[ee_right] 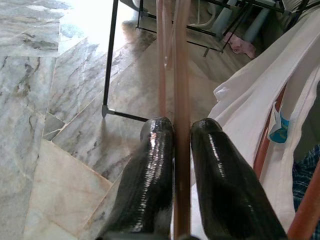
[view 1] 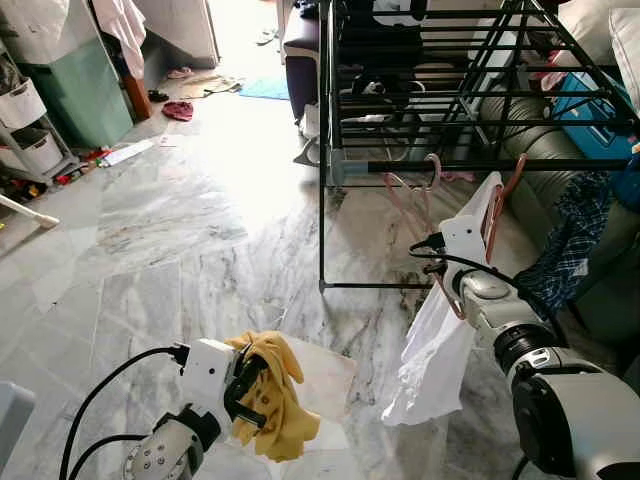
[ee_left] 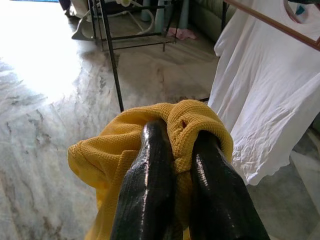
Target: Hang hanger
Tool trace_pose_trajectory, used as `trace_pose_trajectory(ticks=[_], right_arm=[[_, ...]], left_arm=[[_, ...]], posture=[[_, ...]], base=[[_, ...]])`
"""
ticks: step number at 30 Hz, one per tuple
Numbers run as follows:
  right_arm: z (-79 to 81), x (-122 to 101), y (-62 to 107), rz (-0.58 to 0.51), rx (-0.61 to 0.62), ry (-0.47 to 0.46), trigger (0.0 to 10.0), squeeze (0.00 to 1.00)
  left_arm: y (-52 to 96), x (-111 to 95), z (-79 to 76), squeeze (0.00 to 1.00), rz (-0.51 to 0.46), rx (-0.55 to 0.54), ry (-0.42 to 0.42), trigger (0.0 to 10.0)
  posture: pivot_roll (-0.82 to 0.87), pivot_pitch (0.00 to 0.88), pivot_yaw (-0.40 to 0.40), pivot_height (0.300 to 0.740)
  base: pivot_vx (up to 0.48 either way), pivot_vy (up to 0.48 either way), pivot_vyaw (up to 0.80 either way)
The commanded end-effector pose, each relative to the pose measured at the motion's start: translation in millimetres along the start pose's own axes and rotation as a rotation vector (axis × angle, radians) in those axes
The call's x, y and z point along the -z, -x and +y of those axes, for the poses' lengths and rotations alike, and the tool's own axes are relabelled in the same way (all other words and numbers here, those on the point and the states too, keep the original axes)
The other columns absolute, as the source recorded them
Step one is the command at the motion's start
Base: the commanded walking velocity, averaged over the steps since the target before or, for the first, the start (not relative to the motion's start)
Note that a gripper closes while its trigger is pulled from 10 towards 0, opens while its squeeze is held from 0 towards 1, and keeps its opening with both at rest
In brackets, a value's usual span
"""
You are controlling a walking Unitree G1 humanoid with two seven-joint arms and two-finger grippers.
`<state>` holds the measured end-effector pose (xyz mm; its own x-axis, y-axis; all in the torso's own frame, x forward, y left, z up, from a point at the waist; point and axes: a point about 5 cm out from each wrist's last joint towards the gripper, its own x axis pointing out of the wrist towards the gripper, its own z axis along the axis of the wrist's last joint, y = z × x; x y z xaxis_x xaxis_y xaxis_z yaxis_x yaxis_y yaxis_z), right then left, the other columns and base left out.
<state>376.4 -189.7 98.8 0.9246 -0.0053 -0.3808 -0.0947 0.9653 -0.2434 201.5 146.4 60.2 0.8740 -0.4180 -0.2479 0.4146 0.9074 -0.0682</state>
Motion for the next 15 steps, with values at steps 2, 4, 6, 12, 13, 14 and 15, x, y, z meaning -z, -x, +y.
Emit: trace_pose_trajectory(ticks=[2, 4, 6, 12, 13, 14, 15], right_arm=[[-2.0, -4.3, -0.6, 0.002, 0.001, 0.000, 0.0, 0.00], [-2.3, -4.1, -0.6, 0.003, -0.001, 0.000, 0.0, 0.00], [-2.9, -3.7, -0.5, 0.007, -0.003, 0.000, 0.0, 0.00], [-3.0, -5.5, -0.7, 0.007, -0.010, 0.005, 0.0, 0.00], [-2.8, -8.2, -1.0, 0.000, -0.013, 0.006, 0.0, 0.00], [-2.8, -9.8, -1.2, -0.007, -0.013, 0.006, 0.0, 0.00], [-2.7, -11.9, -1.3, -0.017, -0.012, 0.004, 0.0, 0.00]], left_arm=[[-0.9, -3.2, 0.9, 0.00, -0.018, 0.000, -0.019, 10.0], [-1.2, -3.1, 0.6, 0.00, -0.017, 0.001, -0.020, 10.0], [-1.8, -3.2, 0.2, 0.00, -0.017, 0.002, -0.021, 10.0], [-3.2, -1.3, 0.5, 0.00, -0.008, 0.005, -0.029, 10.0], [-3.7, -1.3, 1.6, 0.00, -0.009, -0.003, -0.033, 10.0], [-4.1, -1.5, 2.6, 0.00, -0.012, -0.012, -0.039, 10.0], [-4.3, -1.8, 4.2, 0.00, -0.015, -0.029, -0.049, 10.0]], posture=[[0.16, 0.041, 0.011, 0.740], [0.16, 0.040, 0.011, 0.740], [0.16, 0.042, 0.012, 0.740], [0.16, 0.039, 0.009, 0.740], [0.16, 0.035, 0.007, 0.740], [0.16, 0.031, 0.006, 0.740], [0.16, 0.030, 0.005, 0.740]], base=[[0.000, 0.000, 0.00], [0.000, 0.000, 0.00], [0.000, 0.000, 0.00], [0.000, 0.000, 0.00], [0.000, 0.000, 0.00], [0.000, 0.000, 0.00], [0.000, 0.000, 0.00]])
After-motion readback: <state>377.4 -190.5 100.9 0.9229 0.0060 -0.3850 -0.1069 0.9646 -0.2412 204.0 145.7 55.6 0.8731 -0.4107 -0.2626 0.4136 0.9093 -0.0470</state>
